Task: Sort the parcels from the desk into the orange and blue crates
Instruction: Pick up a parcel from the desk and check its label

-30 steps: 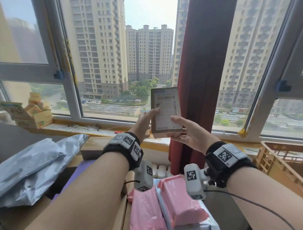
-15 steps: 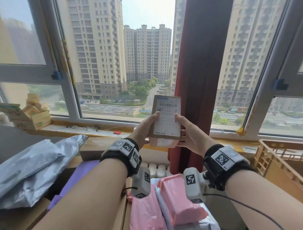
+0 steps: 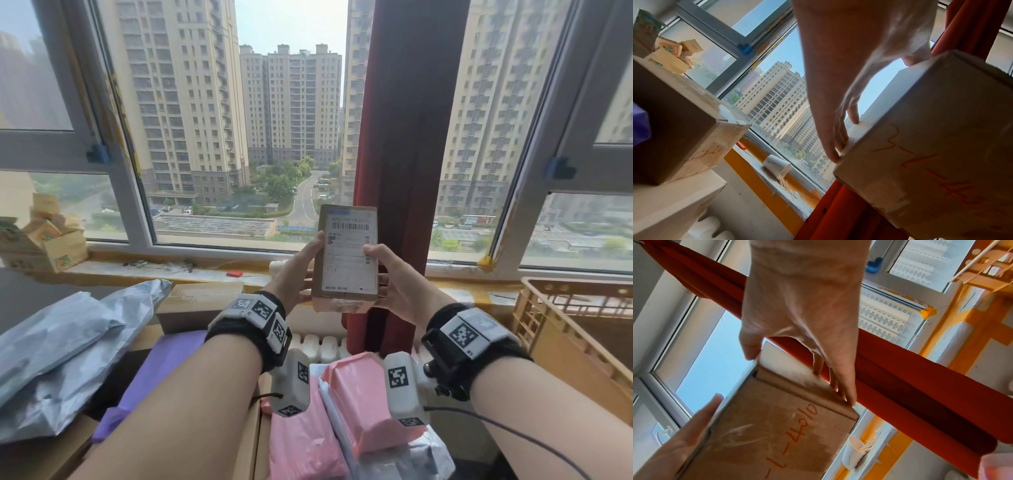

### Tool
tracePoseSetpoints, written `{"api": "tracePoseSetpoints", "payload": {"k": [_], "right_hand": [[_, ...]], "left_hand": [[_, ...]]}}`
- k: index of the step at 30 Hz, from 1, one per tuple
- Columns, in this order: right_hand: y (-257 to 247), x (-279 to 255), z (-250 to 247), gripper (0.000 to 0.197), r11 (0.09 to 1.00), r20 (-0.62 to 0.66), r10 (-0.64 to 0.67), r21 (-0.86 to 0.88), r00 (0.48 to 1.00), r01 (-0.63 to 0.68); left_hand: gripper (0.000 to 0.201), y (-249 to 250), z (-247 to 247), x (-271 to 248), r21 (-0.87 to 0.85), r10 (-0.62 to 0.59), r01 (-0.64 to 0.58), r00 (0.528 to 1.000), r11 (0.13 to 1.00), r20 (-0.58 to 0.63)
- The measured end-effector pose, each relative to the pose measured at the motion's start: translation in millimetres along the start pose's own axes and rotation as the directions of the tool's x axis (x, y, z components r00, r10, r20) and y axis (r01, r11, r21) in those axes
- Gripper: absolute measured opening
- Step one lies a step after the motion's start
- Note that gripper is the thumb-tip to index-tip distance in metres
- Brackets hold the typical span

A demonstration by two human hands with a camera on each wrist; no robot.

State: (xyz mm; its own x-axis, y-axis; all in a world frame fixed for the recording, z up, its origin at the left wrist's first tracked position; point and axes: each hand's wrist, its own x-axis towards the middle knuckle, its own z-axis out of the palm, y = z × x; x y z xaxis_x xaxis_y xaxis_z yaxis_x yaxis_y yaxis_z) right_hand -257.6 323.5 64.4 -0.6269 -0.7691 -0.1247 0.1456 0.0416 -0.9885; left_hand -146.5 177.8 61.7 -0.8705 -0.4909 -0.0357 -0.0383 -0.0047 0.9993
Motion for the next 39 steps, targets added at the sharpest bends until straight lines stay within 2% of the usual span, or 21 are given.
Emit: {"api": "tracePoseSetpoints", "payload": {"k": [5,8,11,12,15,16,18,20,23,25,28,31,34,37,39], "right_hand": [[10.1,-17.7,-11.2,0.041,1.000,-0.065,0.009,-0.001,0.998,-0.009],[17.3,-33.9,-19.9,0.035,1.000,-0.143,0.006,0.000,0.990,-0.006],[29.0,-55.0,-32.8,0.044,1.000,-0.204,-0.005,-0.002,0.979,0.005],[32.8,-63.4,-37.5,0.047,1.000,-0.228,-0.012,-0.003,0.973,0.011],[44.1,-91.6,-55.5,0.044,1.000,-0.313,-0.021,0.006,0.950,0.024],[47.3,-101.5,-62.3,0.046,1.000,-0.326,-0.009,0.023,0.945,0.017],[51.5,-122.6,-75.2,0.050,0.998,-0.326,0.044,0.062,0.944,-0.025],[56.1,-141.7,-90.3,0.050,0.995,-0.321,0.081,0.082,0.944,-0.057],[63.1,-167.0,-112.0,0.045,0.993,-0.340,0.064,0.117,0.938,-0.025],[67.5,-182.9,-126.5,0.045,0.991,-0.368,0.040,0.135,0.929,0.011],[71.0,-211.1,-155.5,0.043,0.986,-0.416,0.026,0.159,0.909,0.045],[68.9,-244.4,-192.7,0.046,0.989,-0.449,0.014,0.140,0.894,0.055],[65.4,-284.0,-236.6,0.059,0.990,-0.482,0.010,0.129,0.876,0.060],[64.4,-326.5,-285.0,0.060,0.987,-0.528,-0.005,0.132,0.849,0.087],[63.5,-354.7,-315.5,0.057,0.988,-0.565,-0.015,0.118,0.825,0.098]], "left_hand": [[0.072,-7.8,19.2,-5.6,0.004,-0.016,0.016,0.999,1.000,0.030],[0.065,-13.8,37.2,-9.4,-0.018,-0.013,0.015,0.997,1.000,0.073],[0.057,-20.5,60.3,-12.4,-0.045,-0.023,0.029,0.990,0.999,0.140],[0.060,-22.8,69.0,-13.9,-0.040,-0.030,0.037,0.986,0.999,0.162],[0.084,-33.4,97.7,-17.3,-0.026,-0.062,0.071,0.967,0.997,0.248],[0.082,-35.2,107.8,-20.0,-0.022,-0.066,0.074,0.962,0.997,0.265],[0.062,-38.0,127.6,-27.6,-0.020,-0.071,0.079,0.961,0.997,0.267],[0.051,-42.9,146.1,-33.8,-0.021,-0.083,0.093,0.956,0.995,0.281],[0.050,-46.0,173.0,-44.7,0.009,-0.092,0.094,0.942,0.996,0.323],[0.057,-44.4,193.4,-49.5,0.026,-0.095,0.092,0.934,0.995,0.344],[0.072,-42.1,235.0,-57.5,0.035,-0.094,0.087,0.914,0.996,0.394],[0.060,-38.5,283.4,-68.9,0.011,-0.095,0.099,0.907,0.995,0.410],[0.047,-33.4,339.6,-83.4,0.016,-0.115,0.120,0.896,0.993,0.429],[0.064,-28.5,401.5,-97.8,0.030,-0.132,0.135,0.860,0.990,0.493],[0.059,-27.3,443.6,-108.0,0.022,-0.119,0.126,0.837,0.992,0.535]]}}
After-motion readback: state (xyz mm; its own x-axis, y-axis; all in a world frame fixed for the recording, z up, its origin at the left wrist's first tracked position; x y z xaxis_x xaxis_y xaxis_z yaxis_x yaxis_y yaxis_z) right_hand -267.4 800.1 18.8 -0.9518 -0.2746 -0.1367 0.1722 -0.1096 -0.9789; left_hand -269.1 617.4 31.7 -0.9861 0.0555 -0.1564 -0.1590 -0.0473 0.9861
